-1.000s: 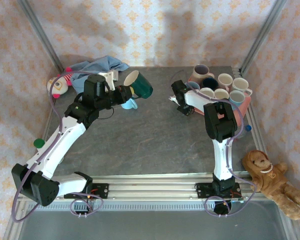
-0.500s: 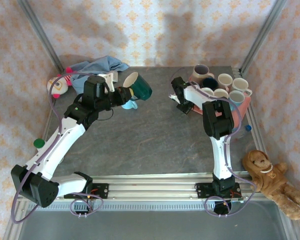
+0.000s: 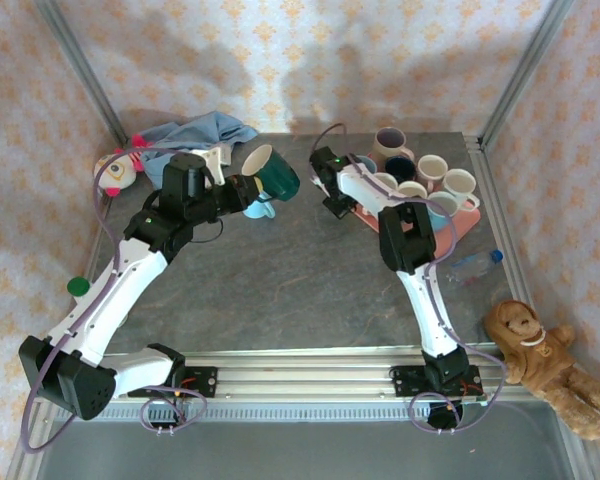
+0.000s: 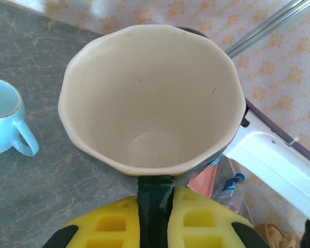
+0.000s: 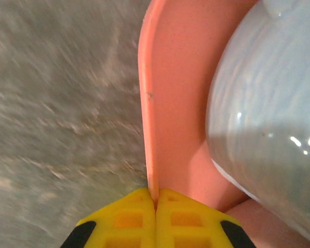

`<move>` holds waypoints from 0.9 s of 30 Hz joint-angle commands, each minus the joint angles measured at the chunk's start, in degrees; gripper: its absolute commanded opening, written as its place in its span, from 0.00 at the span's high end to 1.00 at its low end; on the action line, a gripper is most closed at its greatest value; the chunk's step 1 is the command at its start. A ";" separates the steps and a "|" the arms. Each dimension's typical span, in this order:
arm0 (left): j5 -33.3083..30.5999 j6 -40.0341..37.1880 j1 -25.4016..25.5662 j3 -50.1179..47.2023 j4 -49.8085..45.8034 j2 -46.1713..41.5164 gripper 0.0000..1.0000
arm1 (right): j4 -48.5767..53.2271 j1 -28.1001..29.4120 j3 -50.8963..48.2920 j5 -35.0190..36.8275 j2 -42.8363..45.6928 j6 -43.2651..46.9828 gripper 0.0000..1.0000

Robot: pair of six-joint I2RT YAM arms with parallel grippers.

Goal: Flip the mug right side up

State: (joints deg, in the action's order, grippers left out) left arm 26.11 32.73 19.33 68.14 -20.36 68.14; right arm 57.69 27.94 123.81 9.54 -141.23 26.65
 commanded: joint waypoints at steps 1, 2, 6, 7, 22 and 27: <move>-0.85 0.36 -0.80 1.51 4.88 -2.74 1.00 | 1.72 6.09 9.31 -8.14 -3.84 -9.42 1.00; -0.88 0.34 -0.80 1.91 4.35 -2.89 1.00 | 1.97 6.88 11.20 -7.42 -4.98 -10.84 1.00; -1.26 -0.78 -0.93 2.95 2.20 -3.71 1.00 | 2.13 8.71 17.79 -8.02 -8.63 -15.85 1.00; -1.40 -1.34 -0.90 3.13 1.51 -3.87 1.00 | 2.16 9.17 19.50 -8.19 -9.49 -16.84 1.00; -5.14 -4.96 -1.05 5.87 -5.77 -6.73 1.00 | -4.95 12.23 22.01 -12.58 -5.18 -19.06 0.72; -8.17 -5.17 -1.06 7.18 -8.19 -8.99 1.00 | -5.64 12.31 21.21 -12.84 -1.39 -19.97 0.60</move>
State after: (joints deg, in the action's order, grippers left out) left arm 20.56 28.77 18.96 71.37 -31.31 63.16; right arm 56.12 38.35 145.43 -0.25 -149.77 7.88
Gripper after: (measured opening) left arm 0.134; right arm 0.394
